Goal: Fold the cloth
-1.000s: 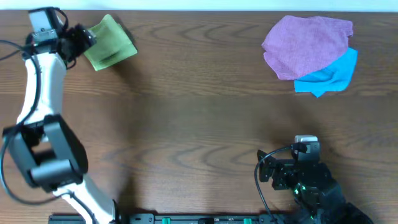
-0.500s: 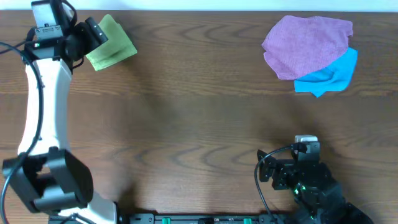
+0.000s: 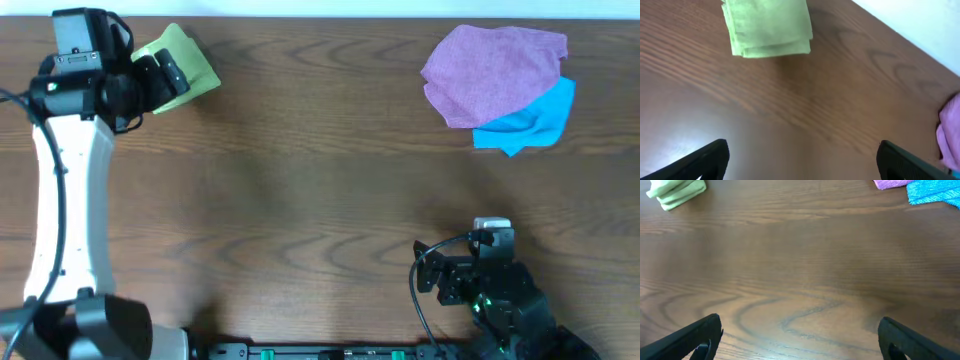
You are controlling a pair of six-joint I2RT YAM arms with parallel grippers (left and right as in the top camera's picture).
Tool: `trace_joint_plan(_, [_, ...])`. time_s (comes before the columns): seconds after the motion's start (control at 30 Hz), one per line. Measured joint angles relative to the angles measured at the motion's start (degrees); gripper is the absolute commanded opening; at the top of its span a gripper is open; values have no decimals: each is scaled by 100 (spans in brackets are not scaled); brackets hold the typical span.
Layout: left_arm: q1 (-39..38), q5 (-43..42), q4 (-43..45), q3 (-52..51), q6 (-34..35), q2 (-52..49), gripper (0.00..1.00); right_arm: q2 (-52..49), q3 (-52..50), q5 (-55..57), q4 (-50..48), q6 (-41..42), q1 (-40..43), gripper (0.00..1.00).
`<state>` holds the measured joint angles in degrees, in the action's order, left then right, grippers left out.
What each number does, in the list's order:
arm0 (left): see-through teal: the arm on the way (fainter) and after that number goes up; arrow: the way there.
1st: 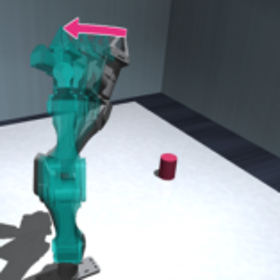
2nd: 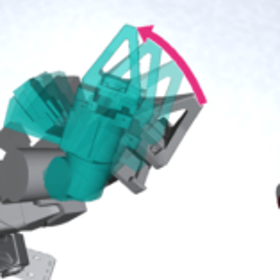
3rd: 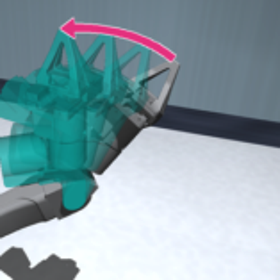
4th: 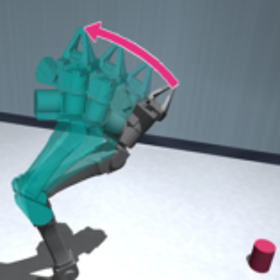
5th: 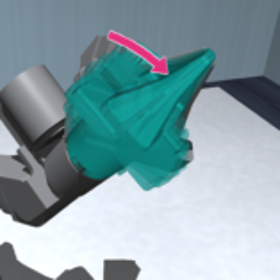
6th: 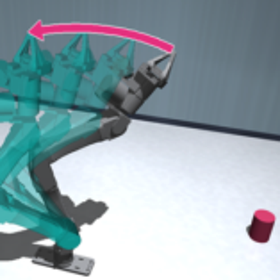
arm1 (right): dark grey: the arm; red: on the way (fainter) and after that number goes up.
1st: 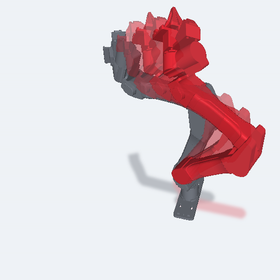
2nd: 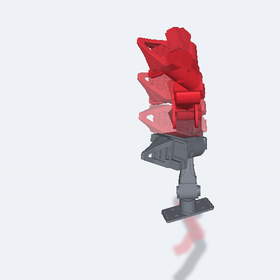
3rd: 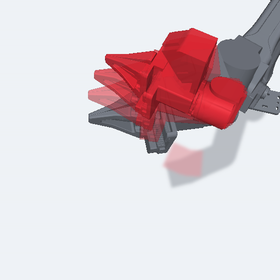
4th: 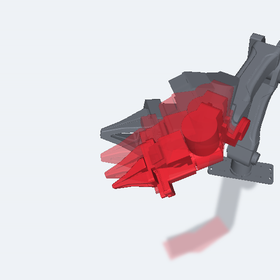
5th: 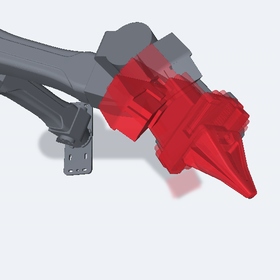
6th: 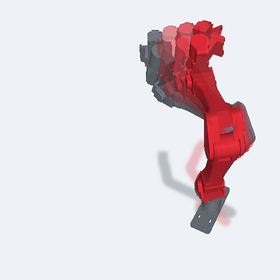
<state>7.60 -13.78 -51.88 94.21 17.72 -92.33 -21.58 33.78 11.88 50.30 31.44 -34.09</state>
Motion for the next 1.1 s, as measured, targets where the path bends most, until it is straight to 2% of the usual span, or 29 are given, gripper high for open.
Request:
trace_joint_plan(0.4, [-2, 31, -577, 0, -621, 881, 95, 0, 0, 0, 0, 0, 0, 99])
trace_joint_plan(0.6, [0, 114, -437, -413, -868, 1589, 95, 0, 0, 0, 0, 0, 0, 99])
trace_joint_plan(0.8, [0, 133, 199, -1838, -1005, 2743, 95, 0, -4, 11, -2, 0, 0, 99])
trace_joint_plan(1.1, [0, 133, 693, -4264, -1187, 4771, 95, 0, -11, 15, 0, 0, 2, 99])
